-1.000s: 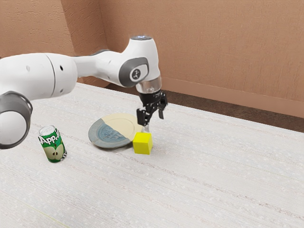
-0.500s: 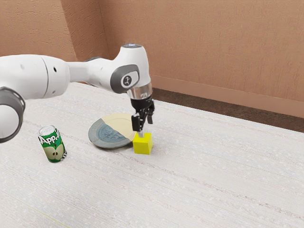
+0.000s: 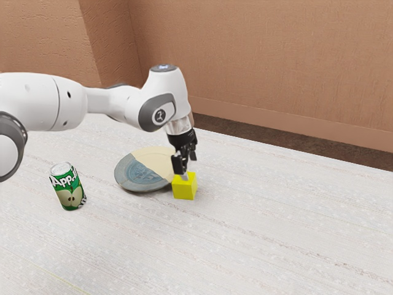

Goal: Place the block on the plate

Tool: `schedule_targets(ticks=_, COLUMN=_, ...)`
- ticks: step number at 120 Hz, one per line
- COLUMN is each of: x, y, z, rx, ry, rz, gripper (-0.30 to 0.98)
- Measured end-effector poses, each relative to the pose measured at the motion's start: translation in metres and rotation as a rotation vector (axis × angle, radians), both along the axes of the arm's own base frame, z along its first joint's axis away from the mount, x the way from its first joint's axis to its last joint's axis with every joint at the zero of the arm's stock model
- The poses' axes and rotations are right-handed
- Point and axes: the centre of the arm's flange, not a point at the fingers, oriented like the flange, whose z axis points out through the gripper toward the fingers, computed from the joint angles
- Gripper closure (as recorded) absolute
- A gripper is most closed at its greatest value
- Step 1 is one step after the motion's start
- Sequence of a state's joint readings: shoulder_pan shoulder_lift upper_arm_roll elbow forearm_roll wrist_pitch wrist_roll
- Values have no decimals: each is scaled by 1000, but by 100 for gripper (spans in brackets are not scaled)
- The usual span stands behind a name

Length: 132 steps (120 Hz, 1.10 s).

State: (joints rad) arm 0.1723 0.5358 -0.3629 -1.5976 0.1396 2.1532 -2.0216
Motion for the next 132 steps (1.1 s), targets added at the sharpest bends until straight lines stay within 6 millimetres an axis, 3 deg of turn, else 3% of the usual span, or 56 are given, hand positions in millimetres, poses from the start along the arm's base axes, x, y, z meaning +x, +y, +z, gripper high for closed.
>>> schedule_targets(ticks=44, x=2, y=-1, z=-17, rx=-8, ry=-32, rz=81, gripper=0)
schedule_targets(ticks=60, x=-3, y=19, z=-22, rx=3, ry=-19, rz=119, gripper=0)
schedule_targets(ticks=96, x=-13, y=26, z=-35, rx=11, ry=10, rz=142, gripper=0)
schedule_targets(ticks=132, x=-4, y=12, z=-40, rx=4, ry=-5, rz=125, gripper=0)
